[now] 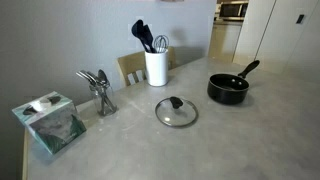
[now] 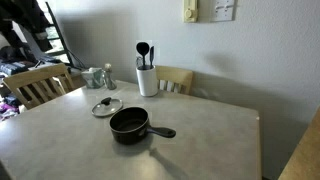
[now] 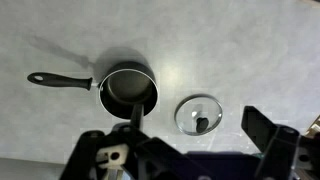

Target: Pick up the lid from the table and close the pot

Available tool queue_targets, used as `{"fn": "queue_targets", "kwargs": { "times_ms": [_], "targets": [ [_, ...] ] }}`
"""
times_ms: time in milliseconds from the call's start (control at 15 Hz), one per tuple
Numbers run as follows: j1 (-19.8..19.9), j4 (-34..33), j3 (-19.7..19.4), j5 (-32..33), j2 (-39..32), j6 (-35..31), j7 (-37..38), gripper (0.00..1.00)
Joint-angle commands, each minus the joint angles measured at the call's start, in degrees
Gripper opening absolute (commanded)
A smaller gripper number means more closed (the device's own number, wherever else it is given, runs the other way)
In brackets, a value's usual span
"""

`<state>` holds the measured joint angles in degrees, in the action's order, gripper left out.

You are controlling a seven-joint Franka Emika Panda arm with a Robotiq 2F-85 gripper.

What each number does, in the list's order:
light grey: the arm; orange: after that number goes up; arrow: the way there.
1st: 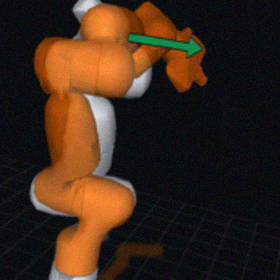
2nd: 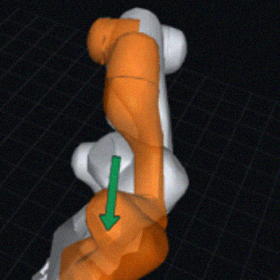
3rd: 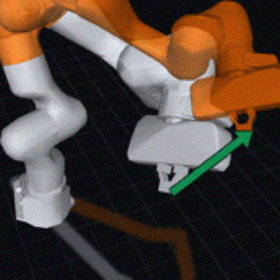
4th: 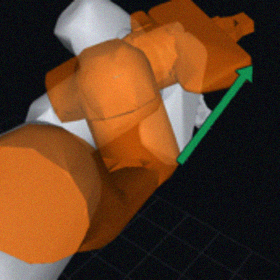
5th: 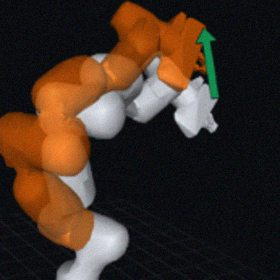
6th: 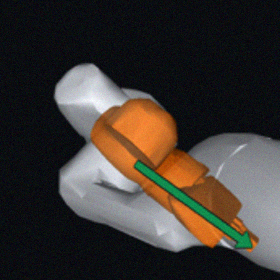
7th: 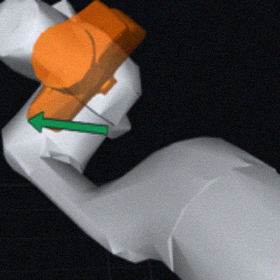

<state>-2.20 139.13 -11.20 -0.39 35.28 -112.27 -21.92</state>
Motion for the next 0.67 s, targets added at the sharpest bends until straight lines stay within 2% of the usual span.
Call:
{"fn": "queue_targets", "kwargs": {
  "times_ms": [0, 333, 600],
  "targets": [
    [0.66, -0.08, 0.55, -0.38, -0.10, 0.09, -0.31, 1.00],
    [-1.78, -1.98, -0.58, -2.79, -5.08, -3.26, -3.68, 1.00],
    [-4.58, -3.15, -1.39, -8.29, -10.99, -8.94, -8.76, 1.00]
  ]
}}
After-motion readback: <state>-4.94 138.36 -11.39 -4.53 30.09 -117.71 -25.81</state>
